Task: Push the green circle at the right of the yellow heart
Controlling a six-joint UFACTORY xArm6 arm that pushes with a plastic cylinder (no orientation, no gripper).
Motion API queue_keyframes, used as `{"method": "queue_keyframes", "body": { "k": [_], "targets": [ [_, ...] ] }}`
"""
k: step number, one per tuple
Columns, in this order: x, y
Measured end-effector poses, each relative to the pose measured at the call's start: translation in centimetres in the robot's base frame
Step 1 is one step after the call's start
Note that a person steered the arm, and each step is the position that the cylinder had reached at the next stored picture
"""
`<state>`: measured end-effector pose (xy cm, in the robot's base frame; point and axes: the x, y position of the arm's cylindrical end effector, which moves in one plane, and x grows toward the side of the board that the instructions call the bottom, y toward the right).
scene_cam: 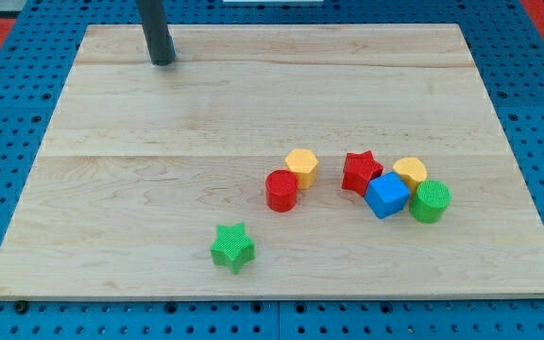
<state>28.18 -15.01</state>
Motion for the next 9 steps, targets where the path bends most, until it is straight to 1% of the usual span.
{"method": "queue_keyframes", "body": {
  "k": [1,2,3,4,5,6,7,9],
  "targets": [
    [5.8,6.5],
    [10.0,14.9],
    [12.9,15.0],
    [12.9,5.0],
    [20.0,5.7],
    [26.9,12.7],
    [28.3,19.4],
    [27.9,30.3]
  ]
}}
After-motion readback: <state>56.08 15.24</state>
